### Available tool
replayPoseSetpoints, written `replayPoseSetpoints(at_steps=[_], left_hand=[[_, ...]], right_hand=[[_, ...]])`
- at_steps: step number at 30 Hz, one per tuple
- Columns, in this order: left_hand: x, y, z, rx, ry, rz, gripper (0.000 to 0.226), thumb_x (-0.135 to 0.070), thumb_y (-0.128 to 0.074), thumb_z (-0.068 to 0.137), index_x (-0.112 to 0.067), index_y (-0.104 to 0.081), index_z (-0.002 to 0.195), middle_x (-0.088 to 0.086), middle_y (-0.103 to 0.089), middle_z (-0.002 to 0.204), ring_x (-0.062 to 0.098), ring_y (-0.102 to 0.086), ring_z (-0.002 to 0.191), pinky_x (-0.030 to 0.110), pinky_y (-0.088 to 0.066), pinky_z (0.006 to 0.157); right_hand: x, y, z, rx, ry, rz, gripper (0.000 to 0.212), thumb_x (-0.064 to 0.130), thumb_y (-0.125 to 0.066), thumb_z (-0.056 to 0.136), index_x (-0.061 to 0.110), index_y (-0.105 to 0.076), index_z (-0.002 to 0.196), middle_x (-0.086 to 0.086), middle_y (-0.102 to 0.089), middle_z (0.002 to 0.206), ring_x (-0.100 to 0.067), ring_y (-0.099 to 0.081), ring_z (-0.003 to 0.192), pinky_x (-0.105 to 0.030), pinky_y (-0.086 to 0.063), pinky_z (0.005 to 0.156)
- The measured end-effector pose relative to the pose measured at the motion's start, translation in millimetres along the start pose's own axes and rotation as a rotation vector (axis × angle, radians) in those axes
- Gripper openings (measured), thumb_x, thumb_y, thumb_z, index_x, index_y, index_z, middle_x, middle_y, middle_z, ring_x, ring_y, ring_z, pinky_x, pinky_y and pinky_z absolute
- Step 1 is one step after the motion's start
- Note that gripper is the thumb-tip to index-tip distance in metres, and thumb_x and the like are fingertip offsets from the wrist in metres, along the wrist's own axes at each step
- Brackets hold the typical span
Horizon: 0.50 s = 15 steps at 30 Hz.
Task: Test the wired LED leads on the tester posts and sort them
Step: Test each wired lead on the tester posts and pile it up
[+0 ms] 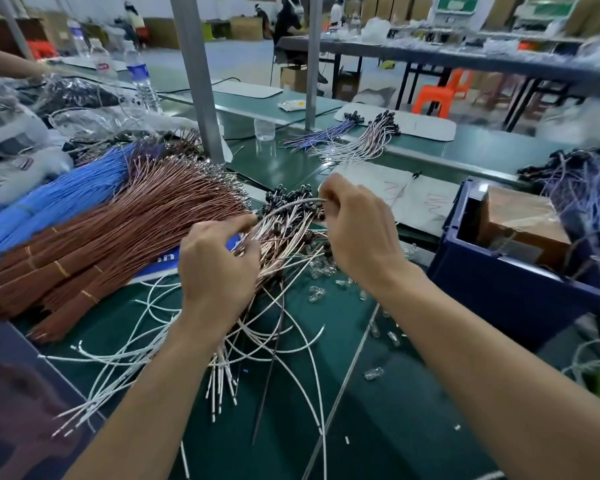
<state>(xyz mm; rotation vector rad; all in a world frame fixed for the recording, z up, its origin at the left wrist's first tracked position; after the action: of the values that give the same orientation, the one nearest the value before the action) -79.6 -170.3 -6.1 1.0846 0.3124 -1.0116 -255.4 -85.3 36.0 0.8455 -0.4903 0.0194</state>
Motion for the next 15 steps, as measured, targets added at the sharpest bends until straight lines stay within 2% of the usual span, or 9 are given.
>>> replayPoseSetpoints(at_steps=[3, 5, 7, 9, 11, 12, 13, 15], left_hand=[[-27.1, 11.1, -11.4, -0.126, -0.232, 0.167, 0.059, -0.03, -0.082, 0.084, -0.02, -0.06, 0.138, 0.003, -0.066, 0.133, 0.026, -0.053, 0.123, 0.033, -0.03, 0.098], [-51.7, 14.8, -20.5, -0.164, -0.368, 0.206, 0.058, -0.042, -0.071, 0.091, -0.018, -0.055, 0.142, 0.004, -0.062, 0.138, 0.028, -0.051, 0.127, 0.036, -0.032, 0.102], [-75.1, 14.6, -28.8, -0.127, -0.479, 0.121, 0.051, -0.042, -0.062, 0.094, -0.018, -0.059, 0.14, 0.002, -0.065, 0.133, 0.024, -0.053, 0.125, 0.037, -0.035, 0.104], [-93.2, 11.8, -33.4, 0.03, -0.446, -0.153, 0.036, -0.031, -0.069, 0.092, -0.024, -0.071, 0.127, -0.007, -0.073, 0.117, 0.01, -0.061, 0.112, 0.03, -0.045, 0.101], [-101.4, 2.9, -37.1, 0.259, -0.313, -0.446, 0.024, -0.021, -0.079, 0.088, -0.037, -0.079, 0.106, -0.018, -0.078, 0.095, -0.002, -0.07, 0.089, 0.022, -0.057, 0.084], [-105.2, -2.6, -39.8, 0.369, -0.259, -0.546, 0.024, -0.018, -0.082, 0.085, -0.039, -0.08, 0.098, -0.018, -0.078, 0.086, -0.001, -0.071, 0.077, 0.021, -0.059, 0.073], [-109.7, -8.2, -42.3, 0.469, -0.222, -0.625, 0.024, -0.016, -0.083, 0.084, -0.039, -0.081, 0.091, -0.013, -0.078, 0.08, 0.003, -0.069, 0.065, 0.02, -0.057, 0.063], [-118.4, -20.6, -47.0, 0.635, -0.147, -0.763, 0.015, -0.02, -0.08, 0.083, -0.033, -0.083, 0.09, 0.003, -0.076, 0.07, 0.01, -0.05, 0.048, 0.022, -0.042, 0.045]], right_hand=[[10.3, 31.8, -7.2, -0.055, 0.01, 0.119, 0.016, 0.008, -0.052, 0.103, 0.019, -0.064, 0.099, 0.006, -0.063, 0.072, -0.012, -0.059, 0.062, -0.04, -0.055, 0.061], [12.7, 51.3, -19.7, -0.037, -0.006, 0.155, 0.015, 0.012, -0.057, 0.102, 0.024, -0.066, 0.098, 0.012, -0.064, 0.072, -0.006, -0.059, 0.063, -0.035, -0.055, 0.06], [12.0, 72.3, -40.6, -0.02, -0.03, 0.177, 0.014, 0.017, -0.062, 0.099, 0.029, -0.066, 0.095, 0.014, -0.065, 0.072, -0.006, -0.06, 0.066, -0.029, -0.052, 0.061], [6.0, 96.6, -67.3, -0.05, -0.064, 0.217, 0.012, 0.02, -0.069, 0.096, 0.031, -0.067, 0.091, 0.015, -0.067, 0.074, -0.006, -0.062, 0.069, -0.021, -0.049, 0.06], [-7.0, 123.0, -94.3, -0.117, -0.12, 0.231, 0.013, 0.022, -0.073, 0.092, 0.032, -0.066, 0.088, 0.017, -0.069, 0.079, -0.006, -0.062, 0.068, -0.017, -0.048, 0.058], [-17.1, 135.9, -107.0, -0.148, -0.158, 0.233, 0.014, 0.022, -0.074, 0.091, 0.033, -0.067, 0.087, 0.018, -0.069, 0.078, -0.006, -0.062, 0.066, -0.015, -0.047, 0.055], [-29.5, 148.6, -119.6, -0.177, -0.2, 0.239, 0.016, 0.021, -0.075, 0.09, 0.034, -0.067, 0.086, 0.016, -0.069, 0.076, -0.008, -0.061, 0.063, -0.016, -0.045, 0.052], [-58.3, 171.3, -144.4, -0.224, -0.289, 0.249, 0.017, 0.017, -0.075, 0.088, 0.033, -0.069, 0.083, 0.007, -0.066, 0.067, -0.014, -0.054, 0.054, -0.024, -0.041, 0.048]])
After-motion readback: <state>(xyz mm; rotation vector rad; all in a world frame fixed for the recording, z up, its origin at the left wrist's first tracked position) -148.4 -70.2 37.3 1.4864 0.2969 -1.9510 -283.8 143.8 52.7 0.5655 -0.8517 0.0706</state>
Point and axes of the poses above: each hand's wrist, its own z-axis towards the middle knuckle, its own y-axis out of the back of the hand, x = y × z, the point moved 5 cm from there along z, towards the middle knuckle
